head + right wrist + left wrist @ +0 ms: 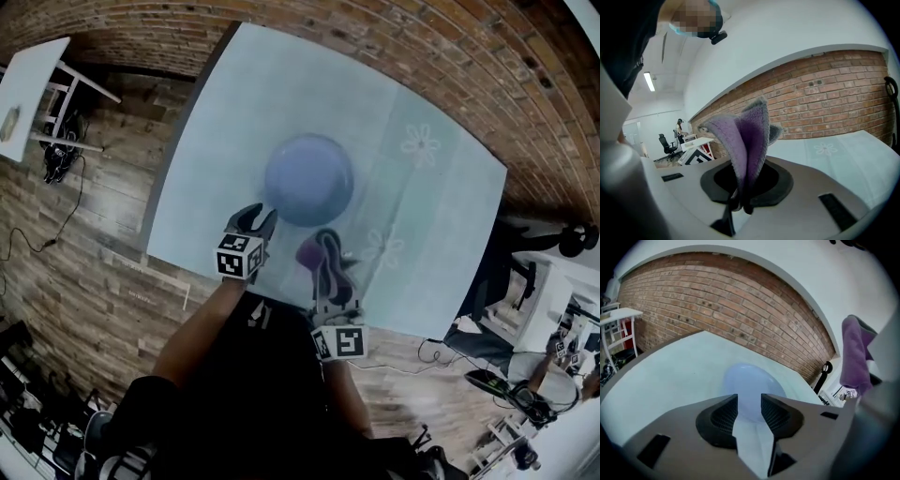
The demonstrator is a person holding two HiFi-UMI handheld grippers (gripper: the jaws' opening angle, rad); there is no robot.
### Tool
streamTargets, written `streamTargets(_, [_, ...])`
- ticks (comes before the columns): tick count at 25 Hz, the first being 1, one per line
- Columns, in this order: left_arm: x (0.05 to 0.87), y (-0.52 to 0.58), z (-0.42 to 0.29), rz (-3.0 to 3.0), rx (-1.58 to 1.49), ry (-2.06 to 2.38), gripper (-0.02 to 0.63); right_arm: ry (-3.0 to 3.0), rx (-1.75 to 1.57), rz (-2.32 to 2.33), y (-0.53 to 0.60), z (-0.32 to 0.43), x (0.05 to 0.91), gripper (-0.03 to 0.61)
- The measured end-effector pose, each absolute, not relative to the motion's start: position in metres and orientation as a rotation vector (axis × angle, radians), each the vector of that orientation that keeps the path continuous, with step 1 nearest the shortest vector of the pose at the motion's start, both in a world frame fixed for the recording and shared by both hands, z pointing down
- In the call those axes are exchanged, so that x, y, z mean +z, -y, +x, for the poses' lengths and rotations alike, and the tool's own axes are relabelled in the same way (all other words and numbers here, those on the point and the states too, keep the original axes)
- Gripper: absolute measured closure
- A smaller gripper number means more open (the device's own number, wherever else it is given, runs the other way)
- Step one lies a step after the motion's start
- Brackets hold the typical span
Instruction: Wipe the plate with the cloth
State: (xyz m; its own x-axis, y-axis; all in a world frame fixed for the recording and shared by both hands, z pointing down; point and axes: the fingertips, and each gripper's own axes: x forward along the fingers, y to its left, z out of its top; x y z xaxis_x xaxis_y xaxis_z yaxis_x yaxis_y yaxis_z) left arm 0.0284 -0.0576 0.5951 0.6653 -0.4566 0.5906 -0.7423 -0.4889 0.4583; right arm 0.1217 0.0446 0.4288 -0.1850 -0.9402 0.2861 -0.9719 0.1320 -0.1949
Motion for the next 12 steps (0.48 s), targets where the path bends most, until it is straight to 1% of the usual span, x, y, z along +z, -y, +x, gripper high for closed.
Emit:
streamTargets(5, [0.643, 0.077, 0.035, 2.056, 0.564, 0.949, 0.46, 2.281, 0.573, 1.928, -0.028, 0.142, 0.457, 0.515])
streamTargets(12, [0.668, 0.097, 0.039, 1.983, 0.573, 0.98, 0.46, 2.287, 0.61, 1.907, -0.007, 0.153, 0.475, 0.515])
